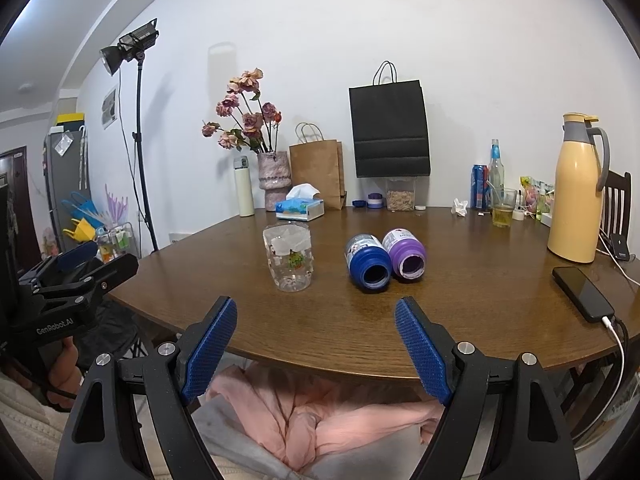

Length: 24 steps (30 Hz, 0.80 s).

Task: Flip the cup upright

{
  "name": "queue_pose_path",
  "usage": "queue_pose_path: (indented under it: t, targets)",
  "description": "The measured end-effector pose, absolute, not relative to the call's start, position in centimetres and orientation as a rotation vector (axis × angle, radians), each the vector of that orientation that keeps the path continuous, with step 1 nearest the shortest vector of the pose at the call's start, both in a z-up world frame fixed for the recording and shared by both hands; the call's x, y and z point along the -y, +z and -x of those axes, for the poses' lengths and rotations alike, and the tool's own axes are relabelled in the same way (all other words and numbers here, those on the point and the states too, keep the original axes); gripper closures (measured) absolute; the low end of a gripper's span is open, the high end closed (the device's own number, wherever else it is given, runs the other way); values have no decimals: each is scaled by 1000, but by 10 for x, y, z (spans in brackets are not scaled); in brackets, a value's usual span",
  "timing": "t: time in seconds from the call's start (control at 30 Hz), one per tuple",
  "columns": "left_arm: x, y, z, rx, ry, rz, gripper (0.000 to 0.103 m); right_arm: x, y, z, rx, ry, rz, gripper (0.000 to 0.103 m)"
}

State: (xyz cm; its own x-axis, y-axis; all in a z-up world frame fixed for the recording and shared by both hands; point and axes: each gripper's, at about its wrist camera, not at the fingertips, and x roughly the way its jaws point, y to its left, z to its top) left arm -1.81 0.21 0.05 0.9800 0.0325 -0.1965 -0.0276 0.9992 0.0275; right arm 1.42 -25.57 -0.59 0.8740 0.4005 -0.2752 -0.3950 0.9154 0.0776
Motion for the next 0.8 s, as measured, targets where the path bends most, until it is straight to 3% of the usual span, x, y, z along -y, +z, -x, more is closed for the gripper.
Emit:
queue_pose_path:
  t: [0.8]
  targets:
    - [1, -3, 17, -212, 21, -14, 0, 254, -10, -17, -300, 424, -19, 17]
